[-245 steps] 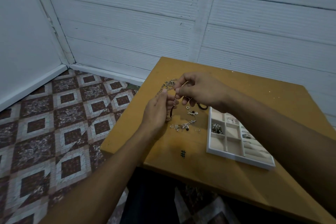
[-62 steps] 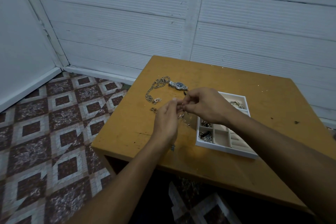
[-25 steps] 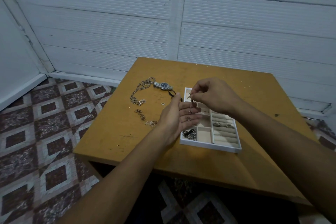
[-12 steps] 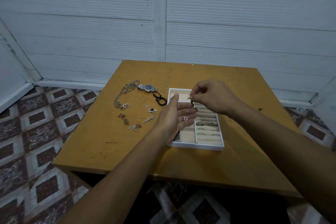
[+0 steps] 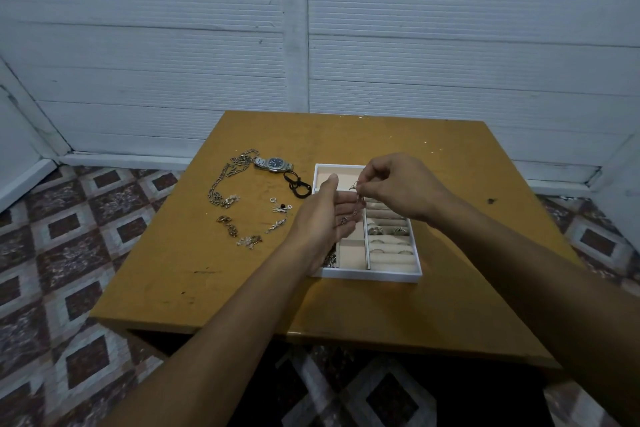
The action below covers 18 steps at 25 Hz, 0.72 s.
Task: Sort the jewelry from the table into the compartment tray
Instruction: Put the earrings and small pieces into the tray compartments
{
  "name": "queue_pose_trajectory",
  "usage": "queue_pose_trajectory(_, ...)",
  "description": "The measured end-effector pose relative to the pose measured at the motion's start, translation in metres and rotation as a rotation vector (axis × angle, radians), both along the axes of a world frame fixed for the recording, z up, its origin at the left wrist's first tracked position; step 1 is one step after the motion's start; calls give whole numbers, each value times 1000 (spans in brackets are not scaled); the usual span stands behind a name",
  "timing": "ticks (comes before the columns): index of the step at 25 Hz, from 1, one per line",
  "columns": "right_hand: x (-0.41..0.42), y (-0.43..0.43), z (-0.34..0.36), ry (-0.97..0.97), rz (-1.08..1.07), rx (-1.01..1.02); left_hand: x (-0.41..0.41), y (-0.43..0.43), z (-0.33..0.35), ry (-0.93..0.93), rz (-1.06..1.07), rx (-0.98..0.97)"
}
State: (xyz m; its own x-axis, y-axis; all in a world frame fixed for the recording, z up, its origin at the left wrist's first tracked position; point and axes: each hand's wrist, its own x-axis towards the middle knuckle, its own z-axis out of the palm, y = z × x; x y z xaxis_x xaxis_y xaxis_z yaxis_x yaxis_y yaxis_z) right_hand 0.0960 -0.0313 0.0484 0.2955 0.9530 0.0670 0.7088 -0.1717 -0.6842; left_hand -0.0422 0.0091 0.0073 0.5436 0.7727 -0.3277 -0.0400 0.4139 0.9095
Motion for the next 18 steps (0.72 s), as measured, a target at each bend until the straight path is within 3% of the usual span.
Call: queue_pose_trajectory(18,-3,-5,-10,-12,-8,-42,-8,-6,8,148,52,118)
